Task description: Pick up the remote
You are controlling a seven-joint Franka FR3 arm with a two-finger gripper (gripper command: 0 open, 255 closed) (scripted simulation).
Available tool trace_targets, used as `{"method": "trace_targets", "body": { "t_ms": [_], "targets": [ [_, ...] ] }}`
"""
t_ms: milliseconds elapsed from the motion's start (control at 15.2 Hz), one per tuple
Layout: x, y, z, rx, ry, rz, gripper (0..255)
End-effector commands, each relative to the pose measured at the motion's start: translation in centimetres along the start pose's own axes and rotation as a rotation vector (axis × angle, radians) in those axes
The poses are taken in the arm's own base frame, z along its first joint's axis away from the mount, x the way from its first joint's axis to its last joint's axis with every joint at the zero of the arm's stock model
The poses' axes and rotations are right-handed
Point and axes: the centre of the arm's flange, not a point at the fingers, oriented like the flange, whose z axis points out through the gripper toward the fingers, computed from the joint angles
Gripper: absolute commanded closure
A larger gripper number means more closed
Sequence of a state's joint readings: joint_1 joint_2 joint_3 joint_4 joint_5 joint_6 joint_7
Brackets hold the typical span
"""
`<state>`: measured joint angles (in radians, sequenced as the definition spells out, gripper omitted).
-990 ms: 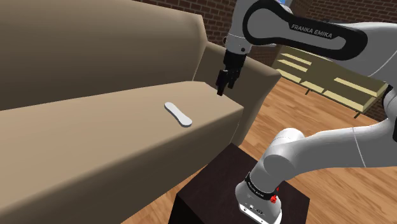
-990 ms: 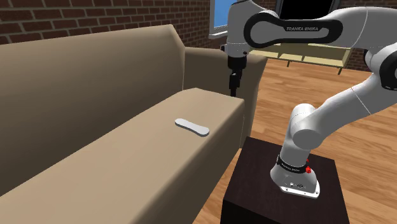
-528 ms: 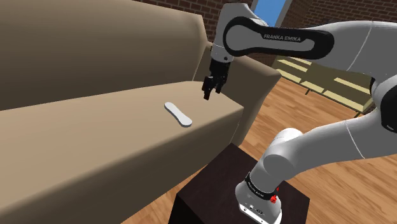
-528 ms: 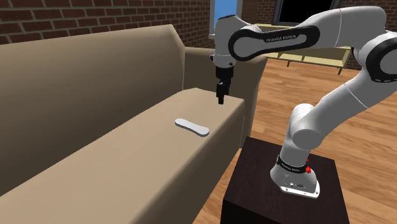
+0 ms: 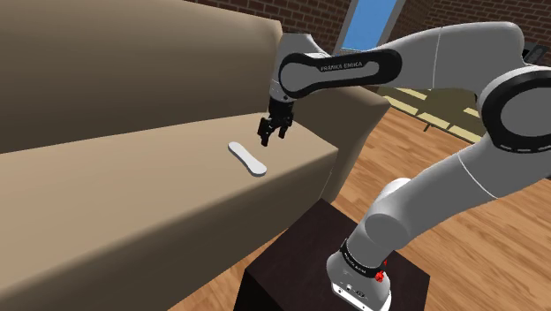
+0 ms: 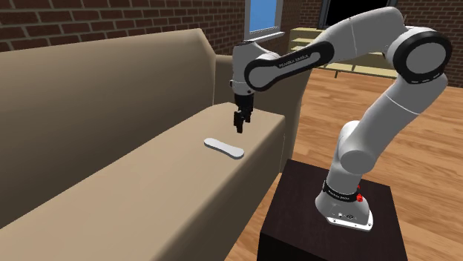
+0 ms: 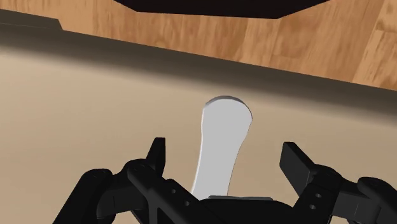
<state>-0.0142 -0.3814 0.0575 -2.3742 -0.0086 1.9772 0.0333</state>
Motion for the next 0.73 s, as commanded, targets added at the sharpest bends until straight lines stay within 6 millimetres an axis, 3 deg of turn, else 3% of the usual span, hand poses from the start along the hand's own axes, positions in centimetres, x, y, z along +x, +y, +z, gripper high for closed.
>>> {"method": "trace_targets", "body": {
  "t_ms": [0, 528, 660],
  "targets": [
    [2.0, -0.4, 1.7, 0.005, 0.006, 0.011, 0],
    [9.7, -0.6, 8.8, 0.022, 0.023, 0.052, 0],
    [9.9, -0.6, 9.5, 0.023, 0.024, 0.054, 0]
  ]
}}
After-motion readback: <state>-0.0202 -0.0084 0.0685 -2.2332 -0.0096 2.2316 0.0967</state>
